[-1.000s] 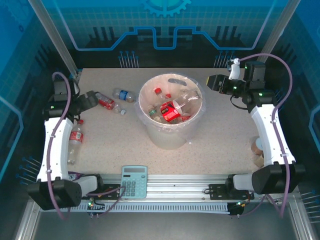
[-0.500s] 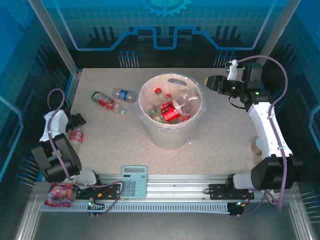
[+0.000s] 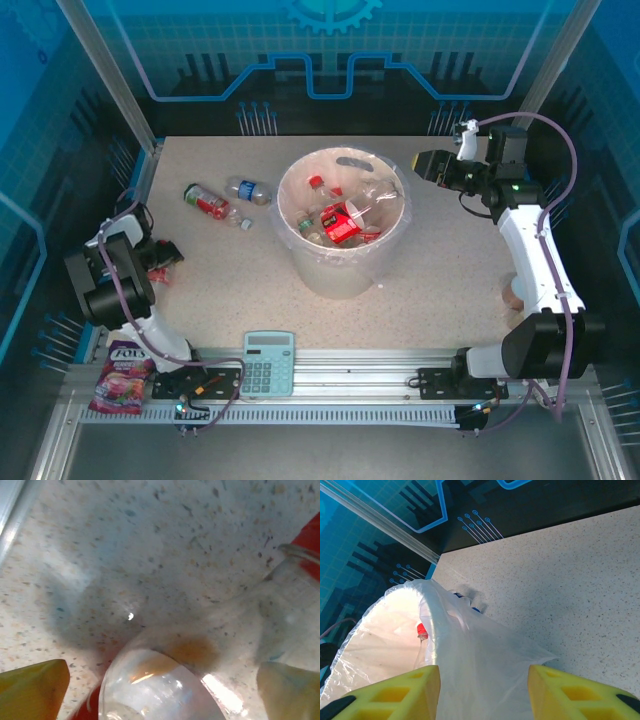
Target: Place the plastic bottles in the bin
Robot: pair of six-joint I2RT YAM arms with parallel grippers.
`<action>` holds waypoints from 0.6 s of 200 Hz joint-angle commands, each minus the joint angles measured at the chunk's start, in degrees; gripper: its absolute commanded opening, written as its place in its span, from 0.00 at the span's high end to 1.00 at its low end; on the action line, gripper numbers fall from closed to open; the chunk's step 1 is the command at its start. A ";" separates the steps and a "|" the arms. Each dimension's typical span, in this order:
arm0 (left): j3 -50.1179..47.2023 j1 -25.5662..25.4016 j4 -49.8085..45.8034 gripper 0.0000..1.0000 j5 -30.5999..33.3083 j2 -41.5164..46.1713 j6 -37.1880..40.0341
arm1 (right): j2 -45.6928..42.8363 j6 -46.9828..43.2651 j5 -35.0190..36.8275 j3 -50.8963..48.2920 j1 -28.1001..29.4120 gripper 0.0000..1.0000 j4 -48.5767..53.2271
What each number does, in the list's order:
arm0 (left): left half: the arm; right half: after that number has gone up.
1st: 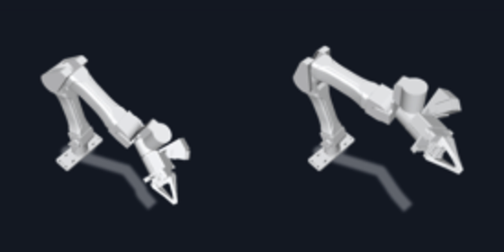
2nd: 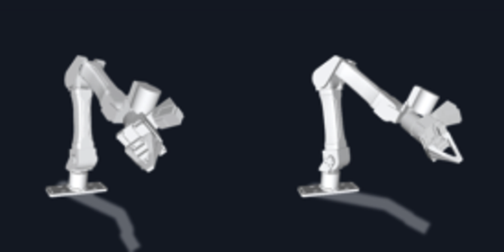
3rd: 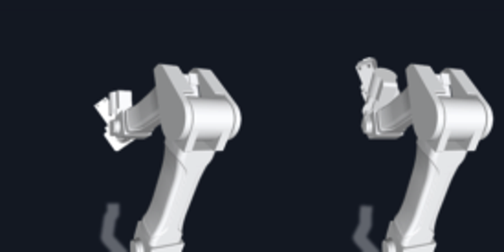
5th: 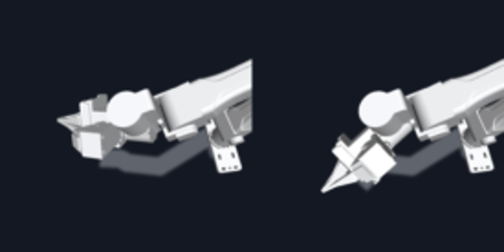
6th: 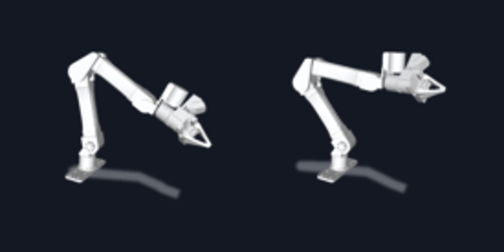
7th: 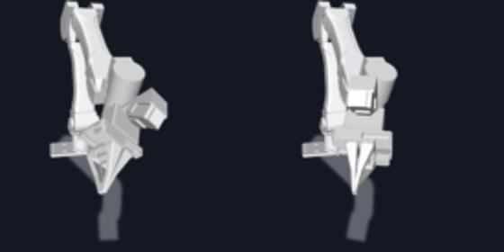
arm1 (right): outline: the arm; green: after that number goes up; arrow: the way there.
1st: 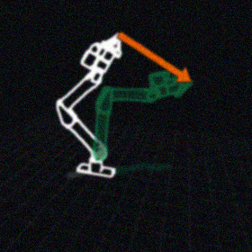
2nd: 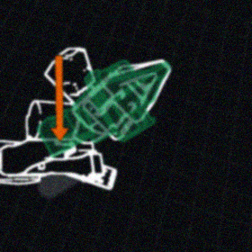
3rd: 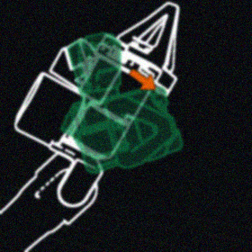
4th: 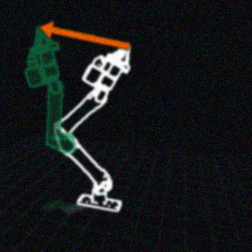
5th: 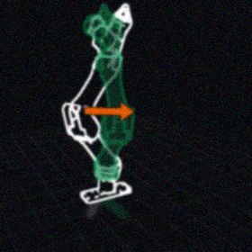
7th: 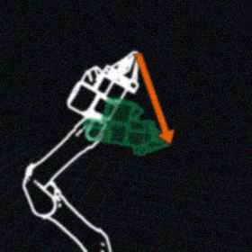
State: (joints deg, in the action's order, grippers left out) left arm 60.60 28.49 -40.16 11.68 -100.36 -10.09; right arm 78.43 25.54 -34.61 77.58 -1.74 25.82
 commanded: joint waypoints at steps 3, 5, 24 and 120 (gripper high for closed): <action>0.00 -1.13 -0.47 0.09 -1.10 -1.25 0.72 | -1.42 0.43 -1.13 -0.45 -1.15 0.50 -0.73; 0.04 -1.26 -0.52 0.10 -1.06 -1.29 0.67 | -1.44 0.43 -1.08 -0.44 -1.16 0.50 -0.69; 0.22 -2.02 -0.83 0.21 -0.88 -0.96 0.56 | -1.51 0.42 -1.07 -0.47 -1.21 0.50 -0.50; 2.63 -7.90 -1.95 0.33 -6.99 14.25 0.69 | -3.87 -0.12 -1.02 -1.59 -0.65 0.50 3.12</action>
State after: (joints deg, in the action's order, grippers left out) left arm 60.75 22.35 -40.62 8.69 -92.53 -10.17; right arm 76.79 25.52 -34.76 76.69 -2.00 27.33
